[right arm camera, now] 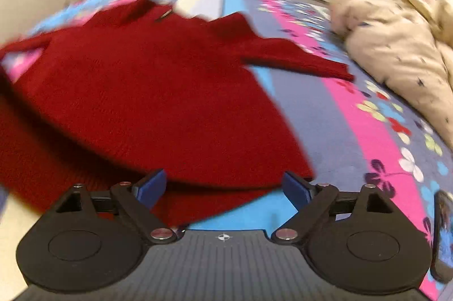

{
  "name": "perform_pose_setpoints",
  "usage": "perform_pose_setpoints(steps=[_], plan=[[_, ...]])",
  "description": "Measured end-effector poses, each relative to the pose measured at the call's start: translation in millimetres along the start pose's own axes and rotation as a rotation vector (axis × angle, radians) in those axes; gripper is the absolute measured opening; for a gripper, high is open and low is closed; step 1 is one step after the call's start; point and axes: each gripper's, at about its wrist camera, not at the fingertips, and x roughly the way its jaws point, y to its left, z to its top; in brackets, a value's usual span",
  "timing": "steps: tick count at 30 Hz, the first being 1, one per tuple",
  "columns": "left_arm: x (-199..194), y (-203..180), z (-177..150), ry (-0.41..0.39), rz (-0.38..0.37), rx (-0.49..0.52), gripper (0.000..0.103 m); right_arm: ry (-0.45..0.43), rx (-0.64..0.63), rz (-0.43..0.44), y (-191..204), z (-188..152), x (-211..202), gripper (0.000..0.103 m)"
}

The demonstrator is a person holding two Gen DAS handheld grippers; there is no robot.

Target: Fold small clothes

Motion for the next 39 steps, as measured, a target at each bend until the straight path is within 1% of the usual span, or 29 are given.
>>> perform_pose_setpoints(steps=[1,3,5,6,8,9,10,11,12,13,16,19,21,22,23,25,27,28,30,31,33,35,36,37,39], plan=[[-0.9,0.7,-0.5,0.003,0.002,0.001,0.094,0.003,0.008,-0.061,0.5,2.5,10.5,0.090],[-1.6,4.2,-2.0,0.012,0.004,0.000,0.094,0.008,0.086,-0.141,-12.5,10.3,30.7,0.089],[-2.1,8.0,-4.0,0.022,0.006,-0.005,0.094,0.028,0.180,-0.244,-38.5,20.1,52.5,0.089],[-2.0,10.4,-5.2,0.028,0.004,-0.010,0.094,0.033,0.237,-0.270,-55.5,24.7,61.8,0.089],[-1.2,15.4,-6.5,0.043,-0.003,-0.026,0.094,0.049,0.351,-0.263,-88.2,31.9,74.4,0.088],[-1.0,18.0,-6.2,0.053,-0.009,-0.036,0.094,0.057,0.407,-0.237,-103.6,36.9,78.4,0.083],[-1.0,21.0,-5.1,0.061,-0.019,-0.049,0.094,0.069,0.460,-0.165,-116.6,41.5,80.8,0.079],[-1.5,24.3,-2.9,0.067,-0.028,-0.062,0.094,0.075,0.516,-0.067,-128.7,45.8,80.8,0.051],[-2.4,28.0,0.2,0.071,-0.040,-0.076,0.094,0.096,0.568,0.049,-136.9,54.0,80.6,0.010],[-3.5,31.3,3.3,0.074,-0.050,-0.091,0.094,0.103,0.585,0.093,-138.2,62.6,78.2,0.003],[-1.6,47.9,14.4,0.119,-0.111,-0.149,0.094,0.016,0.556,0.092,-133.7,93.3,55.3,0.003],[4.5,60.8,16.9,0.168,-0.153,-0.191,0.094,-0.007,0.587,0.115,-137.8,115.2,42.7,0.003],[4.9,64.0,15.4,0.187,-0.166,-0.197,0.094,-0.018,0.564,0.110,-138.9,124.3,35.1,0.003],[2.5,64.7,14.6,0.192,-0.175,-0.206,0.094,-0.022,0.561,0.106,-141.6,125.2,31.8,0.003],[-2.1,64.2,13.6,0.182,-0.188,-0.205,0.094,-0.029,0.566,0.105,-141.6,124.8,24.7,0.003],[-13.2,59.7,12.7,0.144,-0.197,-0.171,0.094,-0.052,0.563,0.117,-141.9,126.6,12.5,0.003],[-19.9,49.0,12.9,0.109,-0.212,-0.116,0.094,-0.070,0.511,0.132,-132.2,124.1,-5.7,0.003],[-17.5,40.2,13.6,0.113,-0.211,-0.078,0.094,-0.070,0.476,0.132,-125.5,125.7,-12.6,0.003],[-5.2,23.5,14.4,0.152,-0.220,-0.037,0.094,-0.068,0.431,0.144,-115.9,130.2,-14.6,0.003],[1.8,14.1,13.5,0.173,-0.237,-0.024,0.094,-0.068,0.424,0.150,-111.1,131.5,-17.3,0.003],[11.2,-5.3,9.4,0.218,-0.243,0.009,0.094,-0.065,0.415,0.145,-106.0,133.3,-17.4,0.003],[13.4,-27.1,-0.5,0.233,-0.273,0.073,0.094,-0.063,0.408,0.145,-104.0,133.4,-16.8,0.003],[12.7,-36.2,-5.0,0.223,-0.267,0.109,0.094,-0.061,0.408,0.147,-104.4,133.1,-17.0,0.003],[12.6,-42.1,-8.3,0.202,-0.229,0.136,0.094,-0.064,0.410,0.142,-105.4,132.4,-17.6,0.003],[16.7,-42.7,-11.4,0.148,-0.118,0.153,0.094,-0.087,0.433,0.115,-112.0,130.3,-19.9,0.003]])
